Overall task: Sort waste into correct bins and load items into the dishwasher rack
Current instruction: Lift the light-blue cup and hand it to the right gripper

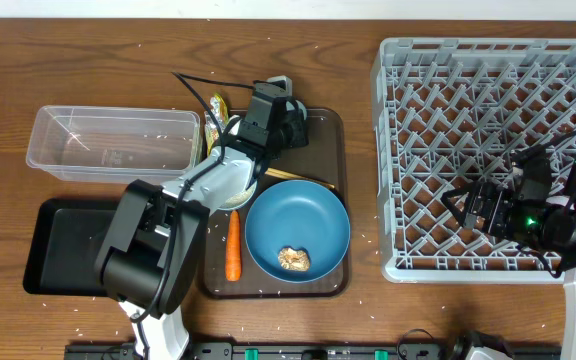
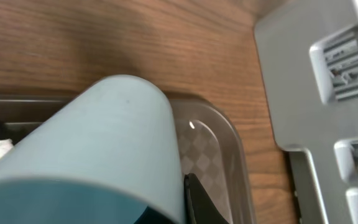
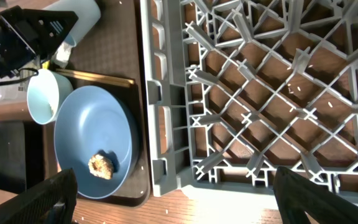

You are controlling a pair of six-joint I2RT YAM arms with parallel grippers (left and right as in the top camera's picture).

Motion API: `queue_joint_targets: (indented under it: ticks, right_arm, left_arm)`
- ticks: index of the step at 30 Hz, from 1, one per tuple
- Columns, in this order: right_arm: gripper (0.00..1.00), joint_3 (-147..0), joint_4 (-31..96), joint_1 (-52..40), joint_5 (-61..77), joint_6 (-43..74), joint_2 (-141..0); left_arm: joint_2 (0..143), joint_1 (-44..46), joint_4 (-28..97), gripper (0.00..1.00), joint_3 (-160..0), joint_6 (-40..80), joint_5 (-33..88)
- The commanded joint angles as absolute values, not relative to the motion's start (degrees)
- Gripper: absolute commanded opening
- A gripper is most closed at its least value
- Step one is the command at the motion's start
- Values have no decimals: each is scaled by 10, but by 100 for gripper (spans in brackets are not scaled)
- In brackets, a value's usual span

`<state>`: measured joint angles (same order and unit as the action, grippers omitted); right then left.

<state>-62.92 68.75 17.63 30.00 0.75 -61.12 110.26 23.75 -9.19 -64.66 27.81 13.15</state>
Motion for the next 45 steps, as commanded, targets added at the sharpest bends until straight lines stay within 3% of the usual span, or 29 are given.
queue_joint_targets:
  ticks: [1,12,16,19,25,28,45]
  right_arm:
    - [93,-635,691,168,302,-3,-611]
    - [95,-635,689,168,303,-3,-611]
    - [90,-635,679,168,335,-28,-611]
    - [89,-635,668,158,445,-107,-611]
    - [90,-635,662,124,647,-243,-611]
    - [90,-635,657,97,680,-271,-611]
    - [95,-635,511,-9,691,-228,-611]
  left_arm:
    - [1105,234,-91,6,-648,233,201]
    - [982,234,58,6,-648,165,268]
    - [896,234,140,6,-648,115,383]
    - [845,234,168,6,-648,75,509]
    - [792,235,155,6,-648,71,695]
    - [780,236,128,6,-648,71,765]
    - [730,236,101,6,-648,84,819]
